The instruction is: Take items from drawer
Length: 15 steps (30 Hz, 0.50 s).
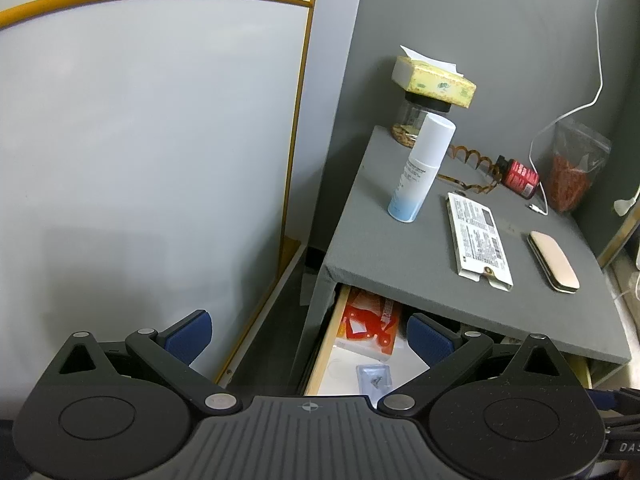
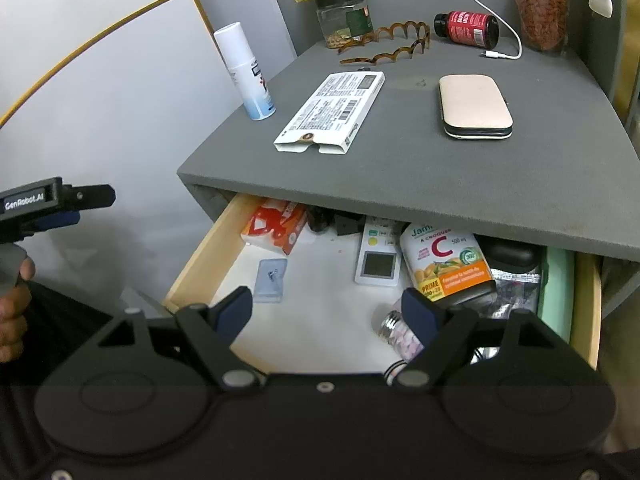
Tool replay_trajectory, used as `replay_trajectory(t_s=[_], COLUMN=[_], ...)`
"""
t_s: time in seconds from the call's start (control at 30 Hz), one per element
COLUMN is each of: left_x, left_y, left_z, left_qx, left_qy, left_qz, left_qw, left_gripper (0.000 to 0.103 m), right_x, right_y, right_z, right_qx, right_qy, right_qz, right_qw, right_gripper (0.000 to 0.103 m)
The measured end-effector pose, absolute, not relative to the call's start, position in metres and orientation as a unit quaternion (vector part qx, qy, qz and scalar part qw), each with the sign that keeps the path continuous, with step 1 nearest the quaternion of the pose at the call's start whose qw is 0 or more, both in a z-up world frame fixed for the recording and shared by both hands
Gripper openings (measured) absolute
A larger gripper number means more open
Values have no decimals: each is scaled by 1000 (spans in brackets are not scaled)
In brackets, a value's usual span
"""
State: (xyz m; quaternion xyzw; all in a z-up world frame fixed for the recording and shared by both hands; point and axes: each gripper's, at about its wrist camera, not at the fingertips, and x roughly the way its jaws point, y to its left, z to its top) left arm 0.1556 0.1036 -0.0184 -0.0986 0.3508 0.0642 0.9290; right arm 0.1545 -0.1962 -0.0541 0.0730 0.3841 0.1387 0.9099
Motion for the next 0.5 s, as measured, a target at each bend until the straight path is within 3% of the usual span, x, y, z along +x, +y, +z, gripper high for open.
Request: replay_trajectory(t_s=[0.5], left_x=[158], left_y=[102], left_z=[-20], left_qx=[-95], left_qy=[353], left_qz=[65], left_qw=[929], left_gripper=[103], right_x=[158], right_y=[-193], right_z=[-55], right_qx=[68], right_qy=[398], right_qz=[146], right_qw=[903], right_gripper=[80])
